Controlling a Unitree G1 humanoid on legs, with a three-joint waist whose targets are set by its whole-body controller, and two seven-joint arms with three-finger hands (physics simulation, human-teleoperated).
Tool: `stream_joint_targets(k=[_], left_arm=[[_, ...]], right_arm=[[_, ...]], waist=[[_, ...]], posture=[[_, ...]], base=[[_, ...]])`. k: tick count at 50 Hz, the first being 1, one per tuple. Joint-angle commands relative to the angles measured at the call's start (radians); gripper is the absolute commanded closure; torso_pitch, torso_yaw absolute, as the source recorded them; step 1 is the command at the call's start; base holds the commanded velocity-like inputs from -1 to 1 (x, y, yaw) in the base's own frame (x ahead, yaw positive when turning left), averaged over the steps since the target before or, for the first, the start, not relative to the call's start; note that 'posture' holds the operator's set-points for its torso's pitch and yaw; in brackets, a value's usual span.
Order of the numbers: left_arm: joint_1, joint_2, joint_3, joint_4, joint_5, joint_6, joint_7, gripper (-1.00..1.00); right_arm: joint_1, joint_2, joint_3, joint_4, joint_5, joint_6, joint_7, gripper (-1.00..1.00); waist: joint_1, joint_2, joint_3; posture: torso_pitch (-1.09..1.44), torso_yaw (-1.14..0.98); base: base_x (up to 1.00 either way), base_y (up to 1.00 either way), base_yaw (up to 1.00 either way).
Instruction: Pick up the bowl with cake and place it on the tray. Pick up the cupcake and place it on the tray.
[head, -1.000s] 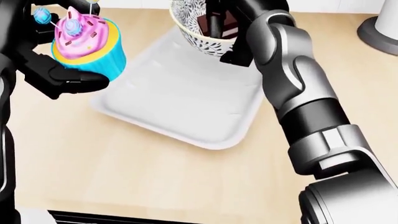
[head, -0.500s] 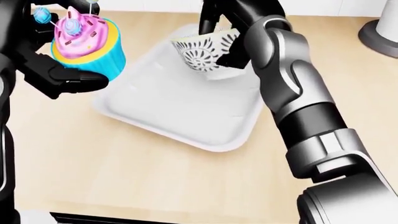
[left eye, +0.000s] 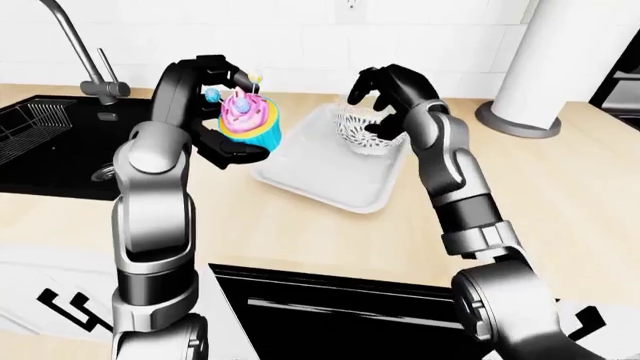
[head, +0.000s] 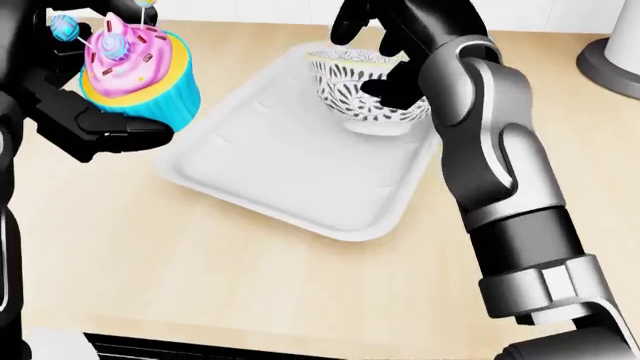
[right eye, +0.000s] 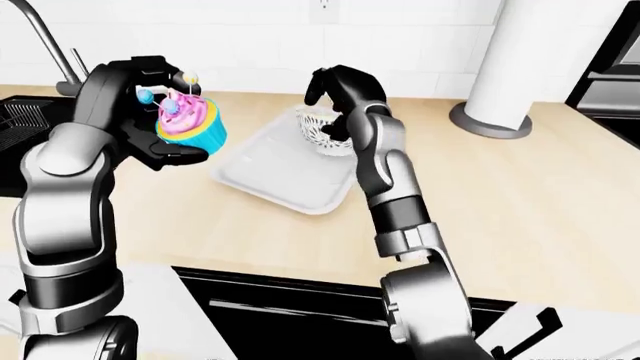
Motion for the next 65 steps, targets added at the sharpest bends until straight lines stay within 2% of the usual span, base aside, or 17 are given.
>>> stream_joint_targets(k=[1, 4, 14, 23, 27, 34, 41, 45, 48, 49, 52, 65], left_arm=[[-0.042, 0.009, 0.009, -0.033, 0.006, -0.029, 0.012, 1.0], [-0.045, 0.008, 0.009, -0.028, 0.008, -0.032, 0.011, 1.0], [-0.044, 0.002, 0.005, -0.012, 0.01, -0.046, 0.017, 1.0], [-0.083, -0.022, -0.021, 0.015, 0.028, -0.039, 0.018, 1.0], [-0.109, -0.049, -0.031, 0.061, 0.023, -0.052, 0.03, 1.0], [-0.138, -0.089, -0.045, 0.155, 0.004, -0.094, 0.064, 1.0], [-0.138, -0.137, -0.069, 0.239, -0.013, -0.14, 0.089, 1.0], [-0.141, -0.148, -0.073, 0.272, -0.021, -0.161, 0.1, 1.0], [-0.144, -0.152, -0.075, 0.295, -0.024, -0.175, 0.108, 1.0], [-0.146, -0.153, -0.075, 0.306, -0.025, -0.182, 0.112, 1.0], [-0.147, -0.156, -0.076, 0.337, -0.028, -0.204, 0.122, 1.0], [-0.149, -0.167, -0.082, 0.495, -0.027, -0.312, 0.179, 1.0]], right_arm=[[-0.038, -0.012, -0.014, -0.052, -0.001, 0.001, -0.007, 0.08], [-0.039, -0.018, -0.021, -0.088, 0.007, 0.014, 0.017, 0.07], [0.015, -0.035, -0.049, -0.384, 0.06, 0.142, 0.17, 0.05], [0.083, -0.08, -0.107, -0.746, 0.13, 0.33, 0.313, 0.04], [0.117, -0.1, -0.127, -0.879, 0.181, 0.417, 0.342, 0.03], [0.186, -0.14, -0.168, -1.044, 0.293, 0.537, 0.331, -0.02], [0.277, -0.195, -0.236, -1.185, 0.423, 0.634, 0.293, -0.19], [0.326, -0.217, -0.249, -1.235, 0.478, 0.66, 0.264, -0.25], [0.36, -0.231, -0.268, -1.268, 0.517, 0.675, 0.247, -0.5], [0.37, -0.236, -0.274, -1.281, 0.527, 0.683, 0.243, -0.72], [0.391, -0.247, -0.28, -1.306, 0.548, 0.697, 0.228, -1.0], [0.459, -0.251, -0.292, -1.329, 0.584, 0.681, 0.189, -1.0]], waist=[[-0.001, 0.003, -0.026], [-0.001, 0.003, -0.027], [-0.002, 0.002, -0.022], [0.0, -0.005, -0.019], [0.001, -0.008, -0.016], [0.0, -0.013, -0.018], [0.001, -0.02, -0.02], [0.0, -0.023, -0.02], [-0.001, -0.025, -0.021], [-0.001, -0.025, -0.022], [-0.002, -0.026, -0.023], [-0.003, -0.03, -0.032]], posture=[[-0.19, 0.0], [-0.19, 0.0], [-0.19, 0.0], [-0.19, 0.0], [-0.19, 0.0], [-0.19, 0.0], [-0.19, 0.0], [-0.19, 0.0], [-0.19, 0.0], [-0.19, 0.0], [-0.19, 0.0], [-0.19, 0.0]], base=[[0.0, 0.0, 0.0], [0.0, 0.0, 0.0], [0.0, 0.0, 0.0], [0.0, 0.0, 0.0], [0.0, 0.0, 0.0], [0.0, 0.0, 0.0], [0.0, 0.0, 0.0], [0.0, 0.0, 0.0], [0.0, 0.0, 0.0], [0.0, 0.0, 0.0], [0.0, 0.0, 0.0], [0.0, 0.0, 0.0]])
